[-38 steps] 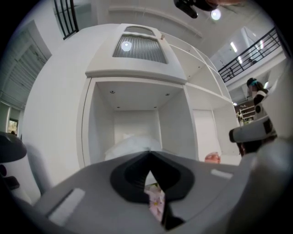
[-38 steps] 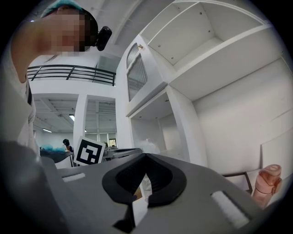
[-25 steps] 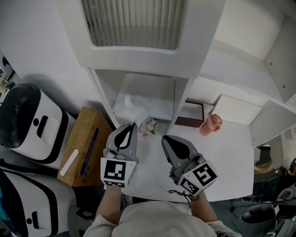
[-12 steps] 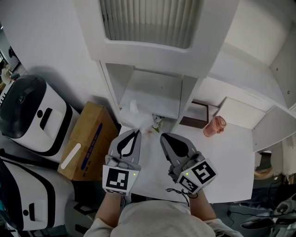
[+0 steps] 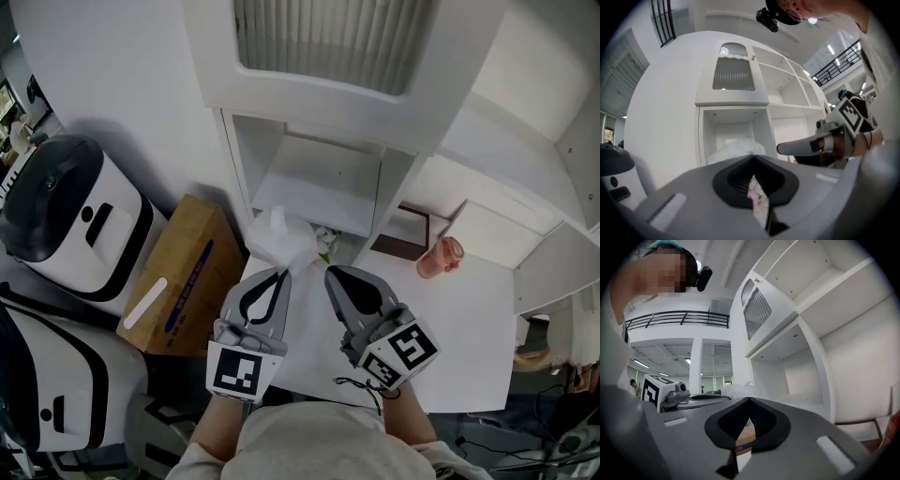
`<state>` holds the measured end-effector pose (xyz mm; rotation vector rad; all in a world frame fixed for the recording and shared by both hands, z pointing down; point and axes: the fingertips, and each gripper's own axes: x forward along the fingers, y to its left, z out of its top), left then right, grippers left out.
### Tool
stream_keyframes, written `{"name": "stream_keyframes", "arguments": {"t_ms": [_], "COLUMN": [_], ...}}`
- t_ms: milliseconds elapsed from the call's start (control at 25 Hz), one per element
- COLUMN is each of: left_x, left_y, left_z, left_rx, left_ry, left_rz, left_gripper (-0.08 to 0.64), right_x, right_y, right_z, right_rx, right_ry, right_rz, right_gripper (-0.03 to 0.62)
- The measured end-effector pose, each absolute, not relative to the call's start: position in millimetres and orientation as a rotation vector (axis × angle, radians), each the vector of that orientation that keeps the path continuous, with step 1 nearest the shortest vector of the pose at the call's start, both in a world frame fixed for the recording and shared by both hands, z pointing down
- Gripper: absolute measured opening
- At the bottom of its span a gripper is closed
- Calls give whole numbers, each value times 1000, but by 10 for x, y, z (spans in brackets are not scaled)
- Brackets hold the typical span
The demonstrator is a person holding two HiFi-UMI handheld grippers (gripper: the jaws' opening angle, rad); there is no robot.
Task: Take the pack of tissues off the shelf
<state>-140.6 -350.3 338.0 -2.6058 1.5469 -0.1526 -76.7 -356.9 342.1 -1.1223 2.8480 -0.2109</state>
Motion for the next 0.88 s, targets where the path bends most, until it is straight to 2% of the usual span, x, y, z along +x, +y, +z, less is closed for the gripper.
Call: {"name": "stream_keyframes", "arguments": {"t_ms": [880], "left_x": [-1465], "left_y": [-3360], "left_z": [3274], "left_rx": [-2621], "left_ry": [1522], "left_rz": [-109], "left_gripper": [0], "right_x": [-943], "right_y": [-3409], "right_z": [3383], "right_rx": [-1093], "right_ry": [2908], "right_rz": [-164], "right_gripper": [0]}}
